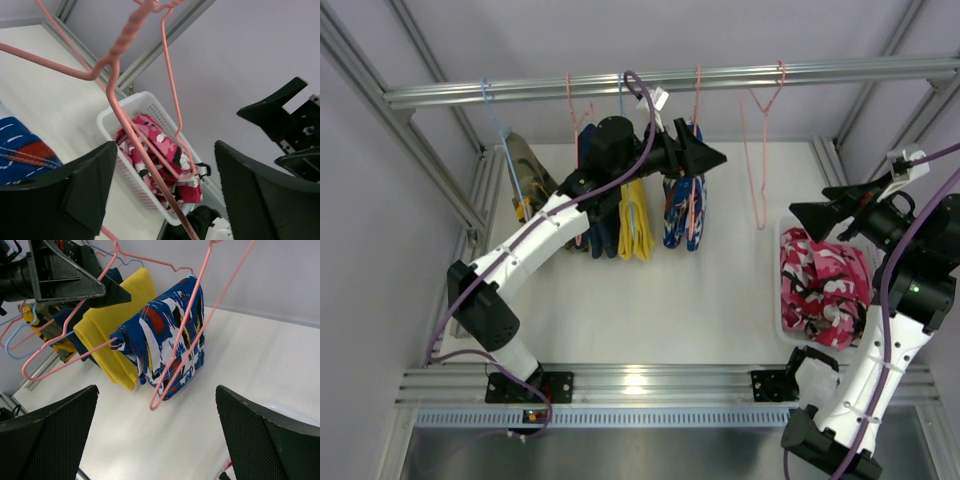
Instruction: Remove the trousers from the hanger
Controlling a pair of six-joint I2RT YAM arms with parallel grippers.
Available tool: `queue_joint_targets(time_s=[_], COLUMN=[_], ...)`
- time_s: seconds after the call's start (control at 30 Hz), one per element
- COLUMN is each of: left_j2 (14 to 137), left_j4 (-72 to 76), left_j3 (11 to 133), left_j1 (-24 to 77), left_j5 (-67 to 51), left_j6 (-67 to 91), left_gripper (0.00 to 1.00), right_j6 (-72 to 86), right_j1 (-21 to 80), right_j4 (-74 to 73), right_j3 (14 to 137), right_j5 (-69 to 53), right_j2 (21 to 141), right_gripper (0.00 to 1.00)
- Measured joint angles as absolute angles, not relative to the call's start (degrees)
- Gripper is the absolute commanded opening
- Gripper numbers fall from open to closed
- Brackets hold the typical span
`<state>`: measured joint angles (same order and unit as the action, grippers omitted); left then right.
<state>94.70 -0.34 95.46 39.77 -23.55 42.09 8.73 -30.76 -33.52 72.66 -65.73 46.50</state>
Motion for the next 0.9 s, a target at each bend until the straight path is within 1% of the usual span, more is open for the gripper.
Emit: queue_joint_targets(time_s=[0.2,0.23,0.3,0.4,0.43,0.57,0.9], left_j2=[96.44,96.53,96.66,96.66,96.66,96.82,97.03], left_j4=[6.92,8.05,10.24,13.63,14.17,13.58,13.47], left_j3=[93.36,92.42,90.65,89.34,89.17,88.36,88.05], left_j1=[39.72,39.72,39.70,39.72,39.72,39.51,39.35], left_j5=[-24.80,-24.93,-25.28,-26.00,-26.20,-25.47,-24.05], left_j6=[46.19,46.54,47.72,48.42,48.51,51.05,49.23], left_gripper=[0.61,0.56,0.51,0.37,0.26,0.00,0.00], right_j6=[8.10,7.75,7.01,6.11,5.93,5.45,5.06], right_j1=[-30.76,-30.76,-30.76,-30.76,-30.76,-30.76,-30.76], right_j4=[-33.69,-33.76,-34.11,-34.41,-34.44,-34.50,-35.03], right_j3=[72.66,72.66,72.66,72.66,72.66,72.66,72.16], right_j5=[-65.84,-65.87,-65.84,-65.87,-65.89,-65.93,-66.11], right_j2=[46.50,46.50,46.50,46.50,46.50,46.50,46.33], right_gripper=[0.99,1.00,1.00,0.99,0.99,1.00,0.99])
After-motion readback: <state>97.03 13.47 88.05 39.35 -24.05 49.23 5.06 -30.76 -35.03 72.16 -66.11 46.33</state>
